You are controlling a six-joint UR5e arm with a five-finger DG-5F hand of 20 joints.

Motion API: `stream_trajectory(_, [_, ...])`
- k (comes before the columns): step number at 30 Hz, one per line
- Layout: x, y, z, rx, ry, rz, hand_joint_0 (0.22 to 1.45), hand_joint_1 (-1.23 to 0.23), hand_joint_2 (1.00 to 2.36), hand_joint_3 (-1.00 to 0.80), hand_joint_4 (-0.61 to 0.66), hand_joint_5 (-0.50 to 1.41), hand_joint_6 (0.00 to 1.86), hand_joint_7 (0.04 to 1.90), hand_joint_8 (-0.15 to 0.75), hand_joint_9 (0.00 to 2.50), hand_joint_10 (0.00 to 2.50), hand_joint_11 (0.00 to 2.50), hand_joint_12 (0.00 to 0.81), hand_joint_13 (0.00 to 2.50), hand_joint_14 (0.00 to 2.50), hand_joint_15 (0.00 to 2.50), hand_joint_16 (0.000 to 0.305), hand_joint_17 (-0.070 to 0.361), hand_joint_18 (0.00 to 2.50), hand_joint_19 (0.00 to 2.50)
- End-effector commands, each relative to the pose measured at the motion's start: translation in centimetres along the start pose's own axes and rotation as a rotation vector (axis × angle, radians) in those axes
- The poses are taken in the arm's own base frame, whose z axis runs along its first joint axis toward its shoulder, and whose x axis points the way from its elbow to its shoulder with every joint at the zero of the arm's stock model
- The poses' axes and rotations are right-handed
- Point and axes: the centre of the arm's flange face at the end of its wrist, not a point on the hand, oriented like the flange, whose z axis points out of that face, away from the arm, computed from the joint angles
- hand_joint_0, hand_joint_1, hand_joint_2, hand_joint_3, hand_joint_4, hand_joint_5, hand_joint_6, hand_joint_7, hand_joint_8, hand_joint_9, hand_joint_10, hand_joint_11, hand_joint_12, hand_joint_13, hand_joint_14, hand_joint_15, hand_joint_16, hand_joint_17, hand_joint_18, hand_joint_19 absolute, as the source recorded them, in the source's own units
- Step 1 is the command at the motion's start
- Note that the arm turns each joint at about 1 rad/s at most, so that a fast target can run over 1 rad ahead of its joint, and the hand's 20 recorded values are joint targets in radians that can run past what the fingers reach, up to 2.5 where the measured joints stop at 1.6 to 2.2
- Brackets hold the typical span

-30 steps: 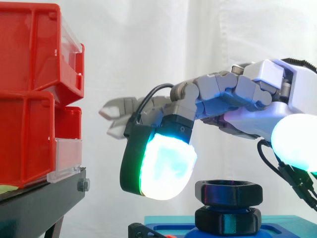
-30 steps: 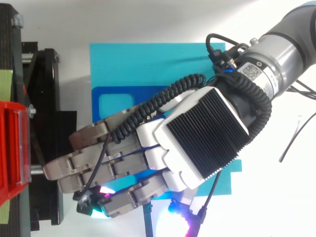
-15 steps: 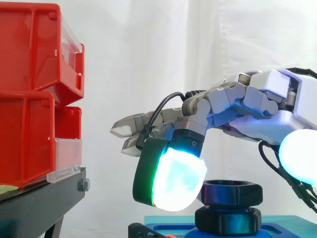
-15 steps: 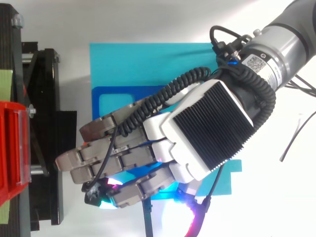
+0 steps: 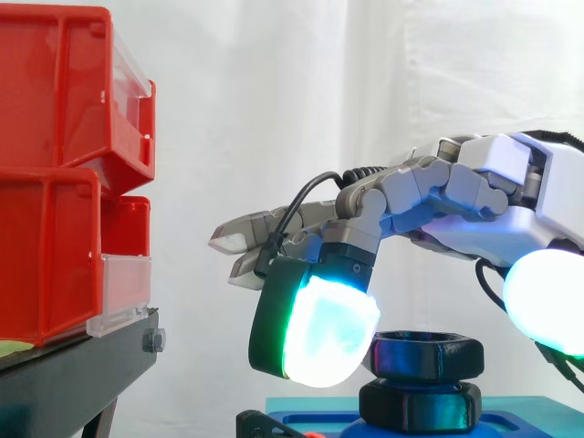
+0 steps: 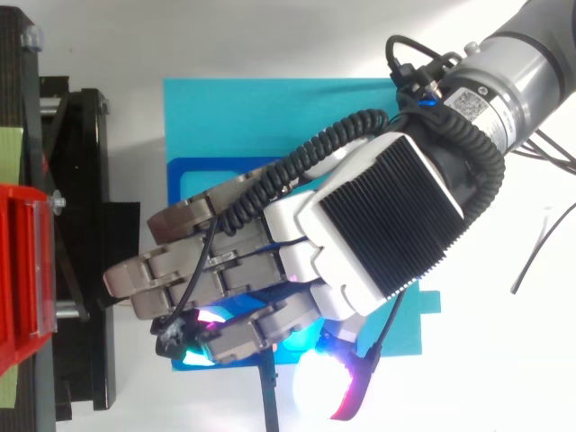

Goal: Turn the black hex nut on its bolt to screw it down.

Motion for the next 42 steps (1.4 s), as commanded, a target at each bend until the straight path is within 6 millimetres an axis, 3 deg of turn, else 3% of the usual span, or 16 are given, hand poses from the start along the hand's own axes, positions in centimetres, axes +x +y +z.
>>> stream_trajectory(1, [0.0,-0.2,-0.2,-0.003,-0.001,-0.005,0.52,-0.29,1.00,-0.50,0.32,-0.09,0.74,0.77,0.332,0.61,0.00,0.17,0.339,0.54,0.01,0.17,0.055,0.124,0.57,0.59])
stream_trajectory(36, [-0.7,-2.9,-4.0,-0.012,0.001,-0.025,0.52,-0.30,1.00,-0.50,0.33,-0.09,0.74,0.78,0.334,0.62,0.00,0.18,0.344,0.57,0.01,0.17,0.055,0.124,0.59,0.59])
stream_trajectory(42, [-1.0,-3.4,-4.4,-0.018,-0.011,-0.035,0.50,-0.22,1.00,-0.50,0.32,-0.09,0.74,0.78,0.342,0.61,0.00,0.18,0.352,0.56,0.01,0.18,0.057,0.129,0.58,0.60])
